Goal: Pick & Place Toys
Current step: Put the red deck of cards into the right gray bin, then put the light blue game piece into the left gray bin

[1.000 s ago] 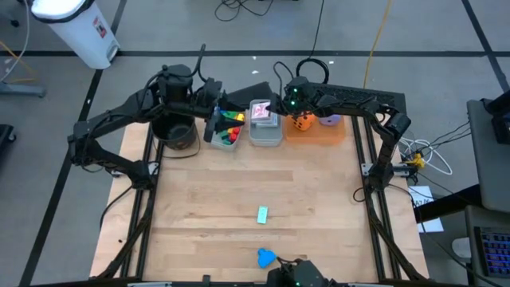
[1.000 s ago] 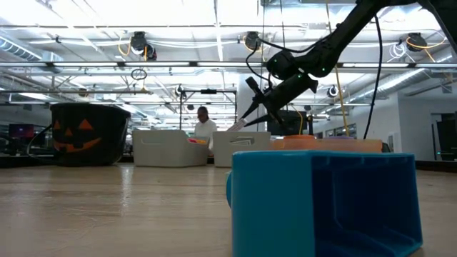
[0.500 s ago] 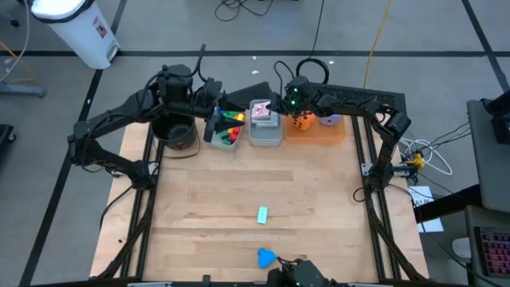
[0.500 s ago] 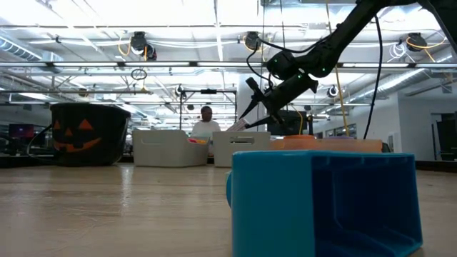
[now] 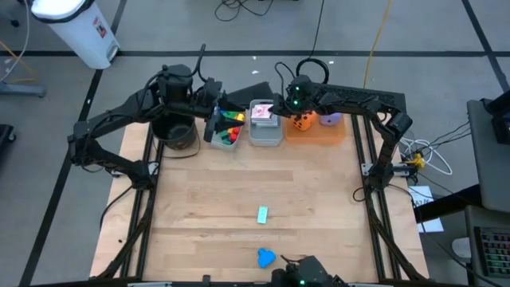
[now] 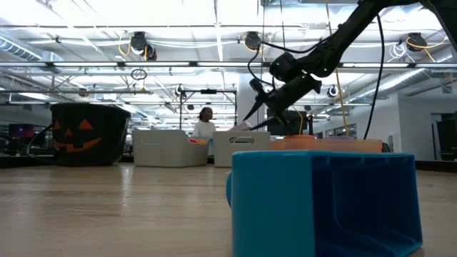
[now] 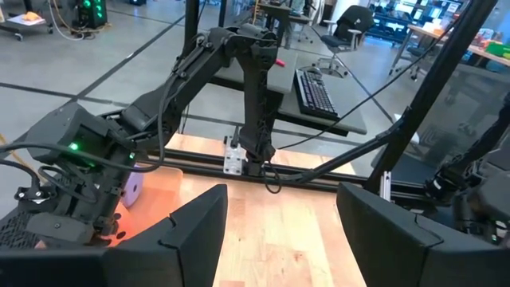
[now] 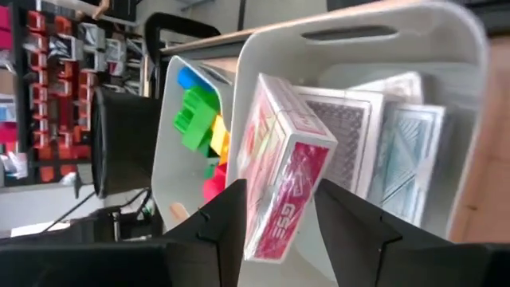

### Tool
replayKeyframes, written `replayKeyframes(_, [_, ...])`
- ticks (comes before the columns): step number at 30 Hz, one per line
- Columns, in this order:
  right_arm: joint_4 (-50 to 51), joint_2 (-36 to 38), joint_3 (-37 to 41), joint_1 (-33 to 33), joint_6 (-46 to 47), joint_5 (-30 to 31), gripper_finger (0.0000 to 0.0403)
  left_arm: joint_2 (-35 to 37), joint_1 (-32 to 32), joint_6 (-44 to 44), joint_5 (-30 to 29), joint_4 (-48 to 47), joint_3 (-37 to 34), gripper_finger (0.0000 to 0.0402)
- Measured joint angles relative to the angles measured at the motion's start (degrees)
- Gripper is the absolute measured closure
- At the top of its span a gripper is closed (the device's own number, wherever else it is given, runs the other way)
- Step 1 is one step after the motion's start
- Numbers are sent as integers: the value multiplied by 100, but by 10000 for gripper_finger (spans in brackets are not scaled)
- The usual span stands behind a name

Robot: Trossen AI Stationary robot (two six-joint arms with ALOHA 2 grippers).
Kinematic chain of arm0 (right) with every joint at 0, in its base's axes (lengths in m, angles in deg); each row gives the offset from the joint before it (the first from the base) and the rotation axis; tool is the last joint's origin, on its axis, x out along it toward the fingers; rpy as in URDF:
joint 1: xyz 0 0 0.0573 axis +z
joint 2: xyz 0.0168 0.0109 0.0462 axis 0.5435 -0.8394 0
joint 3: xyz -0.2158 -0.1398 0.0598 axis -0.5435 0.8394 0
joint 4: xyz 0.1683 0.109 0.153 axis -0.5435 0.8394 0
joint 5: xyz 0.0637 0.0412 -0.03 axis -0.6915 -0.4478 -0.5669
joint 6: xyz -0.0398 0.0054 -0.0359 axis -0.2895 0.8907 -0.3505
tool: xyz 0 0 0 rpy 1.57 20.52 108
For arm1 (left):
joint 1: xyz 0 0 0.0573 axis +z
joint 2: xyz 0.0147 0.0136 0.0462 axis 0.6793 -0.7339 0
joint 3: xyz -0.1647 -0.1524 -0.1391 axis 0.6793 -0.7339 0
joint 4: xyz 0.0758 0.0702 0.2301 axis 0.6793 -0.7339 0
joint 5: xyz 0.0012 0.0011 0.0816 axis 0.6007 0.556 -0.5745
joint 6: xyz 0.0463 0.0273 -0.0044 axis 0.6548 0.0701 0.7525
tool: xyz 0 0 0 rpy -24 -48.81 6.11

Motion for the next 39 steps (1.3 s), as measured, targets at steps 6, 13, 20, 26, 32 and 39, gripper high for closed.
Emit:
replayKeyframes(6, [-39, 2, 0, -37, 1, 146, 261, 0, 0, -20, 0, 0, 0, 156])
replayKeyframes(13, [7, 2, 0, -197, -69, 126, 261, 0, 0, -29, 0, 0, 0, 156])
replayKeyframes(20, [-253, 217, 3, -259, -15, 131, 261, 0, 0, -24, -23, 3, 0, 156])
replayKeyframes(26, [-797, 589, 0, -147, 152, 122, 261, 0, -2, 37, -301, 129, 0, 157])
replayKeyframes(32, [-1153, 1034, 0, 46, 19, -138, 261, 0, -2, 8, -479, 341, 0, 160])
replayKeyframes(39, [-1709, 1528, 2, 512, -145, -331, 261, -65, -55, -418, -481, 889, 0, 160])
